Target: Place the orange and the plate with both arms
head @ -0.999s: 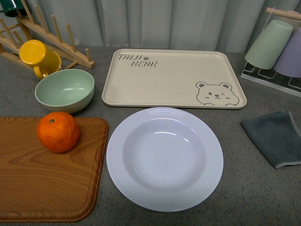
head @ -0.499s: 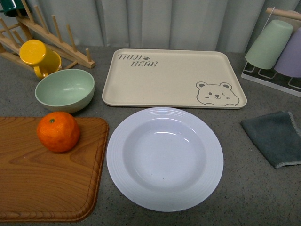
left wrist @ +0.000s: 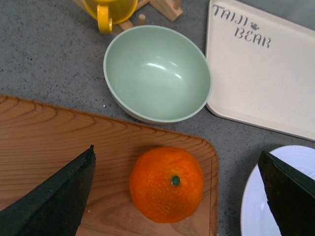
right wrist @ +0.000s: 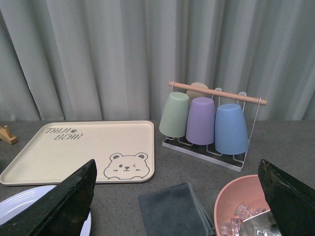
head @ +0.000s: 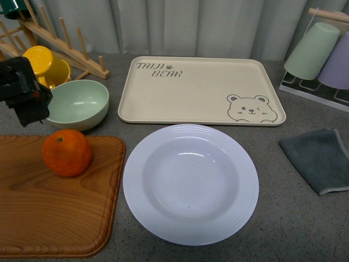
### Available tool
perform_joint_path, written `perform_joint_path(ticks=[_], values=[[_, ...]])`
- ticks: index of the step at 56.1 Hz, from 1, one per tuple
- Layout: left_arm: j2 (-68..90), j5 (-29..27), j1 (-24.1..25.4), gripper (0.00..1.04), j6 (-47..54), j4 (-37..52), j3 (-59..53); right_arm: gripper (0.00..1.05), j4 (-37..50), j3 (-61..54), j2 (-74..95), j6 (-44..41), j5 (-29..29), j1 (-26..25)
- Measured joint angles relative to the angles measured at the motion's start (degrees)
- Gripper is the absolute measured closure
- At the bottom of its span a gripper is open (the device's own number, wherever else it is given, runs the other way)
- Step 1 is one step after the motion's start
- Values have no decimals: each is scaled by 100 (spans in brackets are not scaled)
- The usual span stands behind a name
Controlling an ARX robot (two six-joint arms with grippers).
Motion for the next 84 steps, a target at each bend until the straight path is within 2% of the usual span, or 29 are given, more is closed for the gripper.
perform_joint_path(ticks=[21,49,56,62,76,84], values=[[1443,13,0,6,81,-170,796,9,0,0,0,0,0,0],[1961,262,-11,7,168,-651,1145,9,0,0,0,0,0,0],[2044,267,-13,26,149,-769,1165,9,0,0,0,0,0,0],[2046,278,-13,35,144,-778,1165,9,0,0,0,0,0,0],[1825,387,-184,38,-87,-938,1169,9,0,0,0,0,0,0],[1375,417,-717,38,-446,-1058,1285,9,0,0,0,0,0,0]])
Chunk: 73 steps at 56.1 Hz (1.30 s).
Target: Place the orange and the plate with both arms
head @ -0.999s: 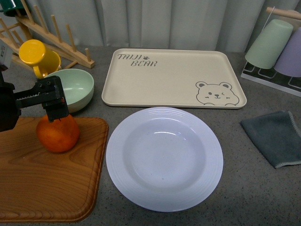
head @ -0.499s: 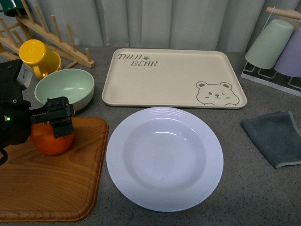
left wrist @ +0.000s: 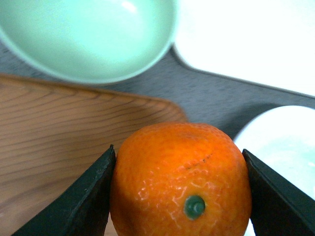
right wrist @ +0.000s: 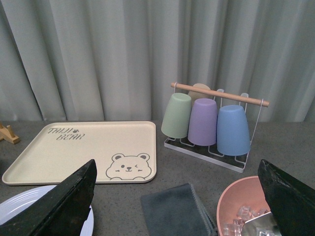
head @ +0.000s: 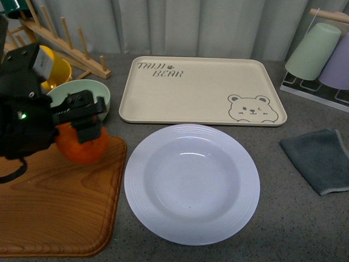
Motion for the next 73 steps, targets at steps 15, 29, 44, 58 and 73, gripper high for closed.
perform_joint_path(ticks=[15,29,44,58,73], values=[[179,-72,-1287,39,-577,-20,636,9,0,0,0,0,0,0],[780,-275,-1967,39,-905,-22,984,9,0,0,0,0,0,0],[1252,-343,-2157,39,-1019,-13,1016,9,0,0,0,0,0,0],[1292,-315,-2031,23,-1056,-35,1008,9,0,0,0,0,0,0],[409,-387,-1788,6,-1025,-63,704,9,0,0,0,0,0,0]])
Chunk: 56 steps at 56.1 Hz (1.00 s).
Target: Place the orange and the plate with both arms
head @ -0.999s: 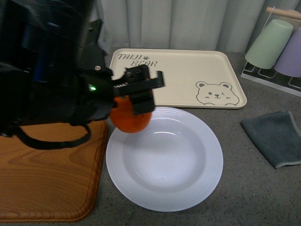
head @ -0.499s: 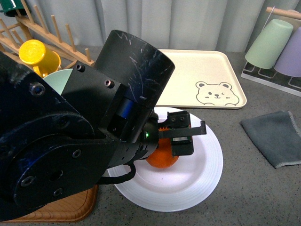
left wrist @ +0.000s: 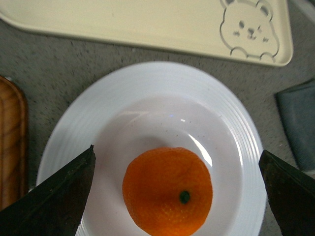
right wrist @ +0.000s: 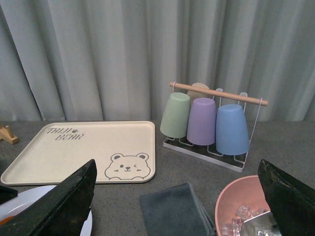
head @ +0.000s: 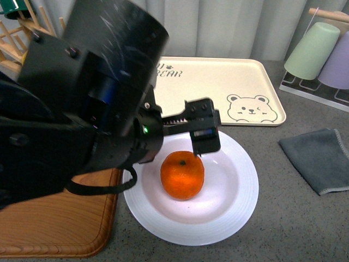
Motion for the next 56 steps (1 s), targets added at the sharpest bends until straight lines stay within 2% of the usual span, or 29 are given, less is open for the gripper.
perform_joint_path(ticks=[14,16,18,20,22,25,28,39,45,56], values=[[-1427,-431,592,6,39,-68,-855,9,0,0,0,0,0,0],[-1456,-807,645,10,317,448,-1115,9,0,0,0,0,0,0],[-1405,-1381,761,18,909,1705,-1554,9,0,0,0,2,2,0],[-1362,-1631,855,23,1281,2562,-1888,9,0,0,0,0,0,0],[-1379,-1626,999,30,1818,3488,-2315,9,0,0,0,0,-17,0],[-1550,-1580,1163,39,2406,4356,-2699,9,0,0,2,0,2,0],[-1875,-1440,1316,48,2723,4769,-2927,9,0,0,4,0,-4,0],[-2942,-931,1786,82,3161,4520,-3600,9,0,0,0,0,-2,0],[-3729,-719,2015,100,3213,3757,-3740,9,0,0,0,0,0,0],[-4979,-358,2409,101,3261,2986,-4098,9,0,0,0,0,0,0]])
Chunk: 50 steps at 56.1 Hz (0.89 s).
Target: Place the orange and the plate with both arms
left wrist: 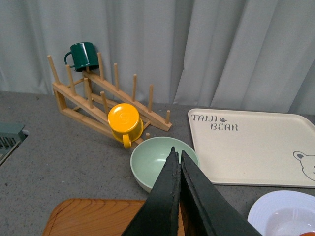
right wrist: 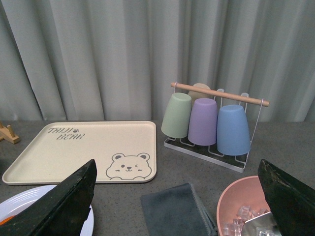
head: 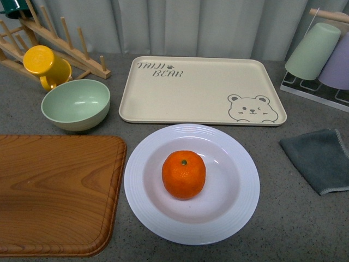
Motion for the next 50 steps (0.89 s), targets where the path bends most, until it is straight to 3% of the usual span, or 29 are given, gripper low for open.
perform_joint_path(ticks=[13,16,21,50], values=[[-1222,315,319,101,13,-949,-251,9,0,0,0,0,0,0],[-1606,767,640,101,17,-1294,-295,9,0,0,0,0,-2,0],[-2015,820,857,101,17,-1626,-297,9,0,0,0,2,0,0],[-3862,861,879,101,17,-3340,-302,9,0,0,0,0,0,0]])
